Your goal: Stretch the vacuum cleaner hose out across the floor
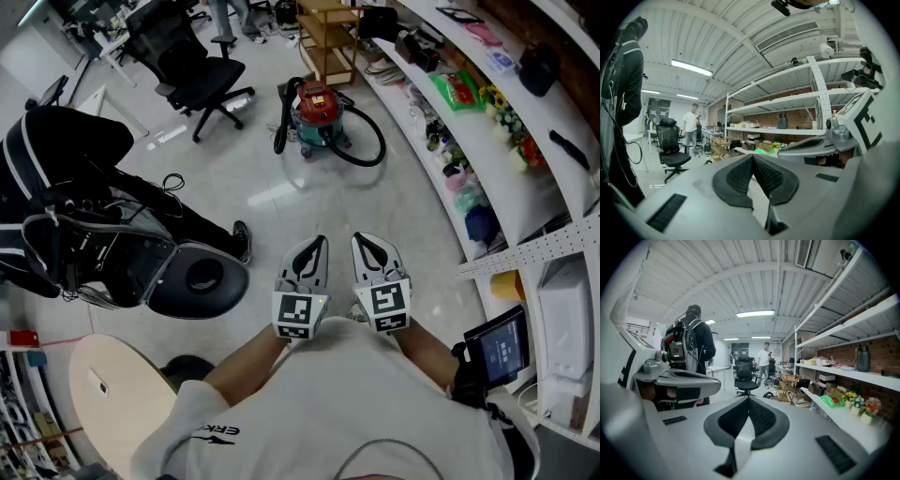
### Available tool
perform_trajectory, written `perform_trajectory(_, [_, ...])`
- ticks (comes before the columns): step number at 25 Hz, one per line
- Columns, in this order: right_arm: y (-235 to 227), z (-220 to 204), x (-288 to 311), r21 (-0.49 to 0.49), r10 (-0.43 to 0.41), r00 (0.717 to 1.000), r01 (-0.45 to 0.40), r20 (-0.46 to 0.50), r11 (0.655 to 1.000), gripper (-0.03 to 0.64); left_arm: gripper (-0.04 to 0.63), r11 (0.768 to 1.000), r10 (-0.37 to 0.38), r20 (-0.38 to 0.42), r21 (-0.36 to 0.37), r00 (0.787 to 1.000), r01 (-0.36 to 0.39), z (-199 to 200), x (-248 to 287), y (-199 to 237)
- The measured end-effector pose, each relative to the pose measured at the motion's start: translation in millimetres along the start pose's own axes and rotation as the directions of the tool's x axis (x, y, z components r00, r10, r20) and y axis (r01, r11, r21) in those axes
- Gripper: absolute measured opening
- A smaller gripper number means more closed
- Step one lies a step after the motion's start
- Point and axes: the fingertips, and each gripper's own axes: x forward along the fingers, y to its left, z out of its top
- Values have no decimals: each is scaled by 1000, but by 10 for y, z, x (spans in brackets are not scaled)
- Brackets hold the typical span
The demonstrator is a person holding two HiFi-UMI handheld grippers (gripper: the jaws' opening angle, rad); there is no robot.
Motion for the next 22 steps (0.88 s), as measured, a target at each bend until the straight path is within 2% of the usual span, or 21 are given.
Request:
perform_trajectory(10, [-74, -18, 18, 12, 9, 1000, -9, -6, 1000, 2, 2, 1000, 13, -15, -7, 1000, -13, -29, 71, 3])
perform_trajectory(15, [-350, -34, 70, 26, 29, 1000, -29, -5, 999, 2, 2, 1000, 29, -30, 0, 999, -29, 26, 328, -96])
perform_trajectory(22, [-440, -30, 81, 23, 40, 999, -40, 0, 999, 2, 2, 998, 56, -30, -12, 998, -57, 20, 390, -114])
